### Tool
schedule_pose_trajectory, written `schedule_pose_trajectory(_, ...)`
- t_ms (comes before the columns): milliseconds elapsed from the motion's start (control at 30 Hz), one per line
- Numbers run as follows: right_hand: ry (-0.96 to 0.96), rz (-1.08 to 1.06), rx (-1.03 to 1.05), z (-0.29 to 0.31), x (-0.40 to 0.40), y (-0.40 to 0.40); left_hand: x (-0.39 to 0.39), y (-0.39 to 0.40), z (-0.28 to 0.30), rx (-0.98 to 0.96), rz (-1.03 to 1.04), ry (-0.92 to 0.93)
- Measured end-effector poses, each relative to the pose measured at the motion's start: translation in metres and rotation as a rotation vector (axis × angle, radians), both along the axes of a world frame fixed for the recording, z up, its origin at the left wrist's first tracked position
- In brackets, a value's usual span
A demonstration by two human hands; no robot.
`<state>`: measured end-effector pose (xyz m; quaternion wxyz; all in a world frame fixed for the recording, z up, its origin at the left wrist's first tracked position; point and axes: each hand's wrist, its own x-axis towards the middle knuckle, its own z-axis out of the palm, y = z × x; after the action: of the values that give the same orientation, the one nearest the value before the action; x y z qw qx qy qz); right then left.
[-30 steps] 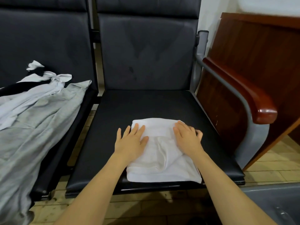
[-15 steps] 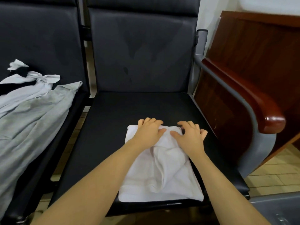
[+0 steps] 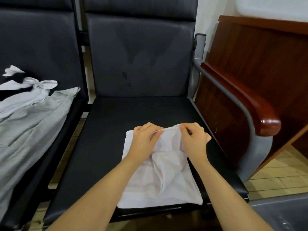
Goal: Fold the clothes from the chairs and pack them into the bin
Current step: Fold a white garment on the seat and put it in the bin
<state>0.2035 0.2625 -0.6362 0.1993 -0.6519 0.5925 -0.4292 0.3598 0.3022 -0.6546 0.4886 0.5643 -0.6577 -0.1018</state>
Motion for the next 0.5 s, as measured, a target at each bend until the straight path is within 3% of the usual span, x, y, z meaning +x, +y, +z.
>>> schedule_pose_trajectory(133,-0.154,-0.047,0.029,0.001,-0.004,0.009,0.002,0.006,0.009,-0.010,0.057,-0.012)
schedule_pose_trajectory(267,-0.248,0.196,0.102,0.011,-0.008,0.016,0.000,0.006,0.018,-0.008,0.087,-0.047)
schedule_pose_trajectory(333,-0.261,0.205,0.172,0.016,-0.010,0.018,0.001,0.005,0.021,-0.014,0.094,-0.102)
schedule_pose_trajectory(433,-0.226,0.231,0.206,0.020,-0.014,0.018,0.001,0.007,0.022,-0.042,0.100,-0.195)
schedule_pose_trajectory(500,-0.096,0.264,0.202,0.020,-0.017,0.014,-0.001,0.009,0.023,-0.047,0.109,-0.195)
